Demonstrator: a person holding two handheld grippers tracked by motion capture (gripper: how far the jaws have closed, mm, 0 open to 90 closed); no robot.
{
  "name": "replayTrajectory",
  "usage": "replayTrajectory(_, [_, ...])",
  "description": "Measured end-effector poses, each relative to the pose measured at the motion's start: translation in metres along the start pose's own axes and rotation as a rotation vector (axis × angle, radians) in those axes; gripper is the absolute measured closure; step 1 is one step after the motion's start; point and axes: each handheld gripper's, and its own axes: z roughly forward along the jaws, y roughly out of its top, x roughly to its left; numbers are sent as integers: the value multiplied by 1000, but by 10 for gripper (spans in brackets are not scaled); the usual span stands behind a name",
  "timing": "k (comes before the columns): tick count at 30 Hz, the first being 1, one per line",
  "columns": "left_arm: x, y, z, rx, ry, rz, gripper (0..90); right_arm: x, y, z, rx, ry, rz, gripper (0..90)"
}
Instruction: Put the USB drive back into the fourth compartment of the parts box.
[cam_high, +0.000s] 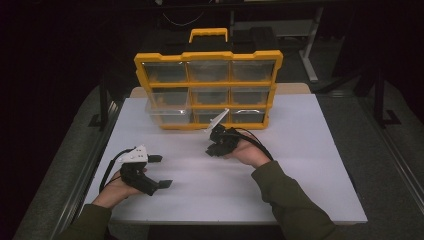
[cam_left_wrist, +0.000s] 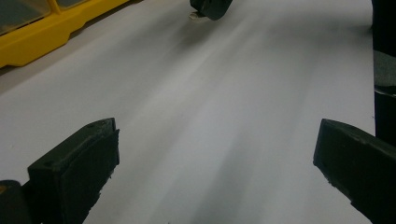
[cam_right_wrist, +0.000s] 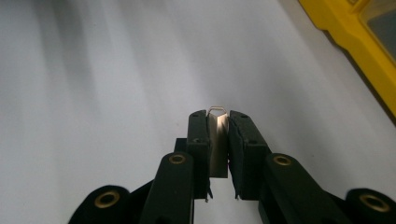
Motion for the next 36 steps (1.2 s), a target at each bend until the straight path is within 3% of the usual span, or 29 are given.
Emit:
replayTrajectory(17, [0,0,0,-6,-3,-4,0,-5,21,-29,-32,-6,-24,780])
replayTrajectory(36, [0,1,-1,-8,-4,1,0,-6,57,-64,-79,-34,-67,780])
